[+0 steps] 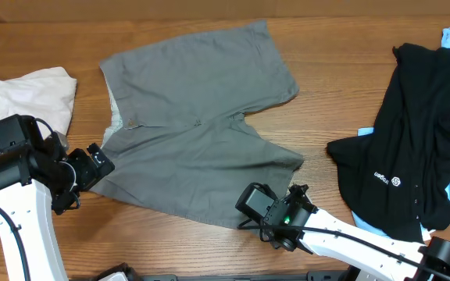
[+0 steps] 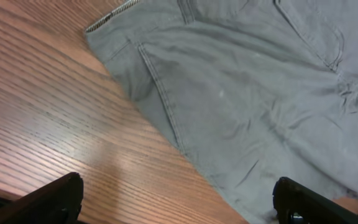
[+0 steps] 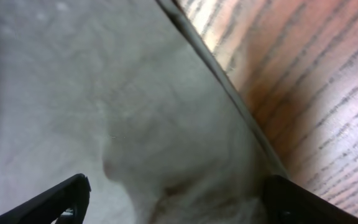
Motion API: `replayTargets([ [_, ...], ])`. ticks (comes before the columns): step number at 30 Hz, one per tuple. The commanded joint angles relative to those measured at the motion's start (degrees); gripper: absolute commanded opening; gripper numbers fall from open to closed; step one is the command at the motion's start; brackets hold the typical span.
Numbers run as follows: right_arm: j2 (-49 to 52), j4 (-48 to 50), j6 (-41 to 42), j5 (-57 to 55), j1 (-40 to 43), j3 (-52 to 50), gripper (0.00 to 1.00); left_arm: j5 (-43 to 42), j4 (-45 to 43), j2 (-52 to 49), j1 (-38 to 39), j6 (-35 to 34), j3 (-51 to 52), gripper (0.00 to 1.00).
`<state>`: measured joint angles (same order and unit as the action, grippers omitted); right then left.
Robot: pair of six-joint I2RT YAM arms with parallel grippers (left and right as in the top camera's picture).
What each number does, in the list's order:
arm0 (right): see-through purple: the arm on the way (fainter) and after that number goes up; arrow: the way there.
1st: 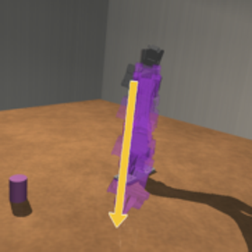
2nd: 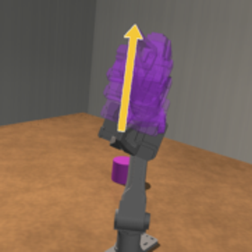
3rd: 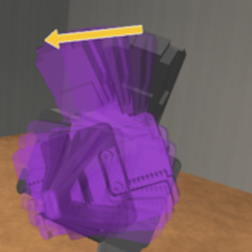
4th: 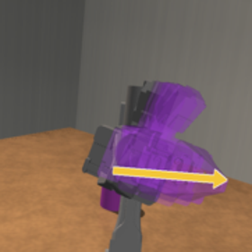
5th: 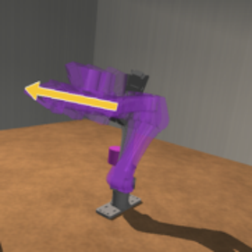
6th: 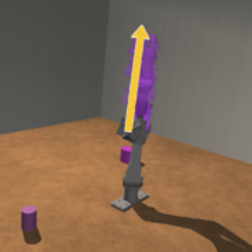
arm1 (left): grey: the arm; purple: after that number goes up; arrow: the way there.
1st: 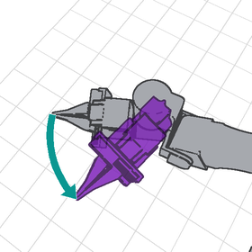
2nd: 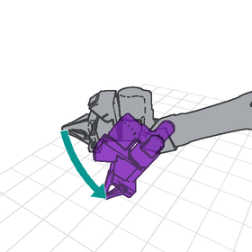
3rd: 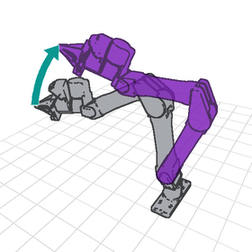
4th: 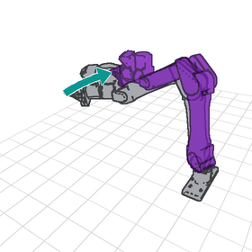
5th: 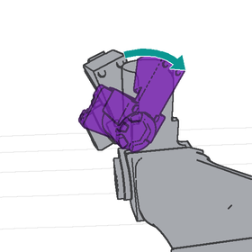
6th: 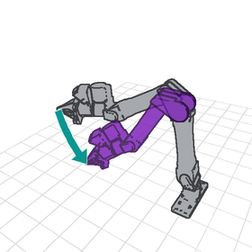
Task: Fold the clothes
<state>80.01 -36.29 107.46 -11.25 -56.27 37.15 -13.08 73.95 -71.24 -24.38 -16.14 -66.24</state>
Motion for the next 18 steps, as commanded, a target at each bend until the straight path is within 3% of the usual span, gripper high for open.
replayTargets([
  [1,-1.73,-1.49,0.83,4.50,0.22,0.00,0.90,-0.28,-0.76,0.79,0.02,-0.57,0.42,1.00],
  [9,-8.26,-7.85,5.16,10.56,0.17,-0.02,0.86,-0.31,-0.85,0.79,0.02,0.55,0.42,1.00],
  [18,-0.66,-2.51,9.22,12.50,-2.60,-0.09,0.79,-0.31,-0.26,0.79,0.02,0.76,0.42,1.00],
])
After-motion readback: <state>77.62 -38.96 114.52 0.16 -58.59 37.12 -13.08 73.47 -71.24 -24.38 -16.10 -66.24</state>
